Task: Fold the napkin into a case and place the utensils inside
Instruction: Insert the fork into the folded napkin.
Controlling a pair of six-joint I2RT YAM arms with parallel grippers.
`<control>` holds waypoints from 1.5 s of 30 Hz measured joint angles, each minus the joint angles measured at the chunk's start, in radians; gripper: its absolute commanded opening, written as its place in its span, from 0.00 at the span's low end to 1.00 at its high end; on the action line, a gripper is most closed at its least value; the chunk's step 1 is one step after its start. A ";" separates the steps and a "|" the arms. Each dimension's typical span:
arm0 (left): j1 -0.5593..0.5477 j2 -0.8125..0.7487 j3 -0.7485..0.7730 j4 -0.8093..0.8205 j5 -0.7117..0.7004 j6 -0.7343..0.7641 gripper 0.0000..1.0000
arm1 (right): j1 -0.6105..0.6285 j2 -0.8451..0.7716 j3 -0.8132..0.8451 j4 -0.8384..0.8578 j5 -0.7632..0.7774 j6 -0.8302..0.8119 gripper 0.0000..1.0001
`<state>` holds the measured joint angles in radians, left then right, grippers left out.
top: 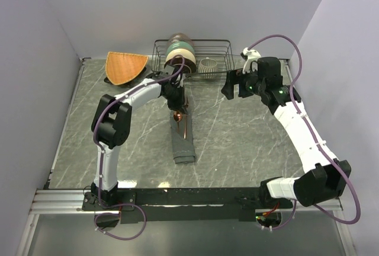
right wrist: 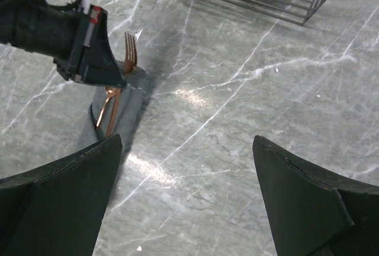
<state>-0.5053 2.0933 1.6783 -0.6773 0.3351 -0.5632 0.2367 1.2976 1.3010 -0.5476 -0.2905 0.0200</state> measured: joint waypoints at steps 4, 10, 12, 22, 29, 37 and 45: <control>-0.014 -0.008 -0.032 0.019 0.000 -0.009 0.01 | 0.000 -0.010 0.000 -0.001 -0.007 0.000 1.00; -0.034 -0.053 -0.105 0.031 -0.007 -0.028 0.01 | 0.000 -0.037 -0.012 0.002 -0.016 0.000 1.00; -0.046 -0.072 -0.124 0.033 -0.012 -0.032 0.01 | 0.000 -0.055 -0.029 0.001 -0.020 -0.001 1.00; -0.072 -0.100 -0.165 0.036 -0.003 -0.045 0.01 | 0.000 -0.096 -0.085 -0.002 -0.051 -0.016 1.00; -0.071 -0.113 -0.179 0.025 0.007 -0.063 0.01 | 0.000 -0.108 -0.085 -0.001 -0.065 -0.042 1.00; -0.080 -0.119 -0.208 0.027 0.008 -0.085 0.02 | -0.010 -0.108 -0.086 -0.001 -0.078 -0.059 1.00; -0.082 -0.120 -0.237 0.025 0.010 -0.096 0.16 | -0.018 -0.108 -0.103 -0.003 -0.096 -0.067 1.00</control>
<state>-0.5869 1.9736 1.4414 -0.6525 0.3450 -0.6590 0.2184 1.1896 1.1984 -0.5507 -0.3866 -0.0471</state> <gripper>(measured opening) 0.041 0.996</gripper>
